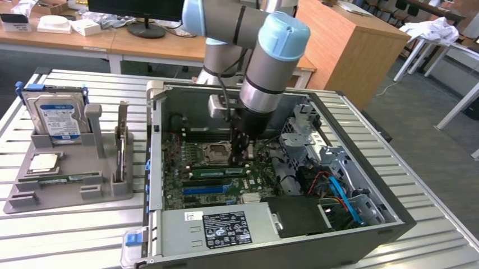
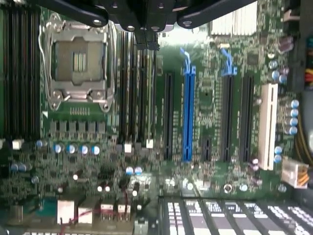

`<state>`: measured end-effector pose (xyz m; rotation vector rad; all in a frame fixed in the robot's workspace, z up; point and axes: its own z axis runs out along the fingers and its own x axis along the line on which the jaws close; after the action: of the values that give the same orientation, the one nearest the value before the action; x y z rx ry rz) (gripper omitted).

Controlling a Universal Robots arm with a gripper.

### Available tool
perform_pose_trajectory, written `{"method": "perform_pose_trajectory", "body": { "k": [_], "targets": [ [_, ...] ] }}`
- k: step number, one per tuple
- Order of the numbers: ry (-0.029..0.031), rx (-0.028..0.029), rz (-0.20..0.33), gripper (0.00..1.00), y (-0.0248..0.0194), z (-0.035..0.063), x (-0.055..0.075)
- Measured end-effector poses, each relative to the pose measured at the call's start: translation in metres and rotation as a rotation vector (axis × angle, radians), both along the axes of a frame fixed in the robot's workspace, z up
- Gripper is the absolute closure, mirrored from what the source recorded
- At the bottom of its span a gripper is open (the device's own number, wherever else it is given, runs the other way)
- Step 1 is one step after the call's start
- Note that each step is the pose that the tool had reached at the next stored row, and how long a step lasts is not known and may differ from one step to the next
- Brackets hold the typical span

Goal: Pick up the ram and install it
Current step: 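Press down the ram until it locks into place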

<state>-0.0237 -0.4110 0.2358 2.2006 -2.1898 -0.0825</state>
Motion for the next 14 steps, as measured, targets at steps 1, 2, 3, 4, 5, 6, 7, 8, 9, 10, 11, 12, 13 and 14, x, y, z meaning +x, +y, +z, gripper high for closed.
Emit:
{"method": "perform_pose_trajectory", "body": {
  "k": [1,2,3,4,5,6,7,8,9,10,11,12,13,14],
  "targets": [
    [-0.0001,0.0002,0.000,0.90,0.0000,0.0003,0.002],
    [-0.0001,0.0002,0.000,0.90,0.0000,0.0009,0.004],
    [0.0000,0.0000,0.000,0.90,0.0000,0.0016,0.006],
    [0.0000,0.0001,0.000,0.90,0.0000,0.0023,0.008],
    [-0.0001,0.0001,0.000,0.90,0.0000,0.0028,0.009],
    [0.0000,0.0002,0.000,0.90,0.0000,0.0032,0.011],
    [0.0001,0.0004,0.000,0.90,0.0001,0.0032,0.014],
    [0.0005,0.0005,0.000,0.90,0.0001,0.0032,0.018],
    [0.0008,0.0004,0.000,0.90,0.0000,0.0033,0.021],
    [0.0010,0.0000,0.000,0.90,0.0000,0.0035,0.023],
    [0.0010,-0.0001,0.000,0.90,0.0000,0.0037,0.026],
    [0.0011,-0.0002,0.000,0.90,0.0000,0.0040,0.027],
    [0.0011,-0.0002,0.000,0.90,0.0000,0.0043,0.029],
    [0.0011,0.0002,0.000,0.90,0.0000,0.0045,0.031]
  ]
}}
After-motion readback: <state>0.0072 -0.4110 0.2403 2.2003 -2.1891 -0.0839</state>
